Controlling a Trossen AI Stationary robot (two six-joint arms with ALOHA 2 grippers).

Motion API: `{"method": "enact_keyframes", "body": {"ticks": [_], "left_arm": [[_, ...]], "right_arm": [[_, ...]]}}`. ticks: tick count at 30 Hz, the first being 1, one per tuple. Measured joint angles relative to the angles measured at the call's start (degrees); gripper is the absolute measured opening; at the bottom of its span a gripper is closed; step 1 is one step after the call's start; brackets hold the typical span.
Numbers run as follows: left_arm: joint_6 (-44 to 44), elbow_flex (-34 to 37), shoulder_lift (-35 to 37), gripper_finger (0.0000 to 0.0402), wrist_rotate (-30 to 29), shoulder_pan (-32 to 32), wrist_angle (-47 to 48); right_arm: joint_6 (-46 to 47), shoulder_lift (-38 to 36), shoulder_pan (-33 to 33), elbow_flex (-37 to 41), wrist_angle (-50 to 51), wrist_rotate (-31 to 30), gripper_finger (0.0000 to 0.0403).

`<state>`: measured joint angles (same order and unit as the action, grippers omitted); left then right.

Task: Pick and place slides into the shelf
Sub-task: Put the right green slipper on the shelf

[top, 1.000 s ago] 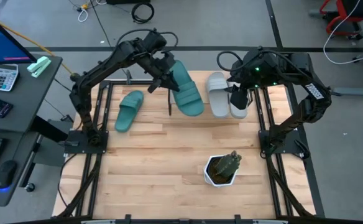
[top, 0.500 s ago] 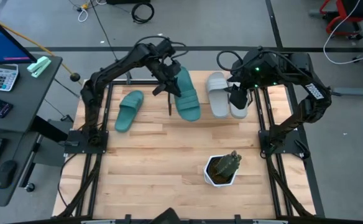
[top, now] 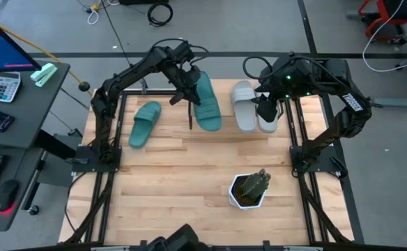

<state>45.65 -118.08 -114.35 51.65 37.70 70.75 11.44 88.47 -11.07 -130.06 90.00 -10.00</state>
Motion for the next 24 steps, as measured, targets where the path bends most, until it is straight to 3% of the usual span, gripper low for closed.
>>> {"method": "enact_keyframes", "body": {"ticks": [9,24], "left_arm": [[-0.9,2.7,-0.1,0.001,4.2,1.8,-0.1],[0.1,7.2,-0.1,0.001,4.2,0.5,-4.0]], "right_arm": [[0.5,0.0,0.0,0.0,0.0,0.0,0.0193],[1.1,0.0,0.0,0.0,0.0,0.0,0.0193]]}}
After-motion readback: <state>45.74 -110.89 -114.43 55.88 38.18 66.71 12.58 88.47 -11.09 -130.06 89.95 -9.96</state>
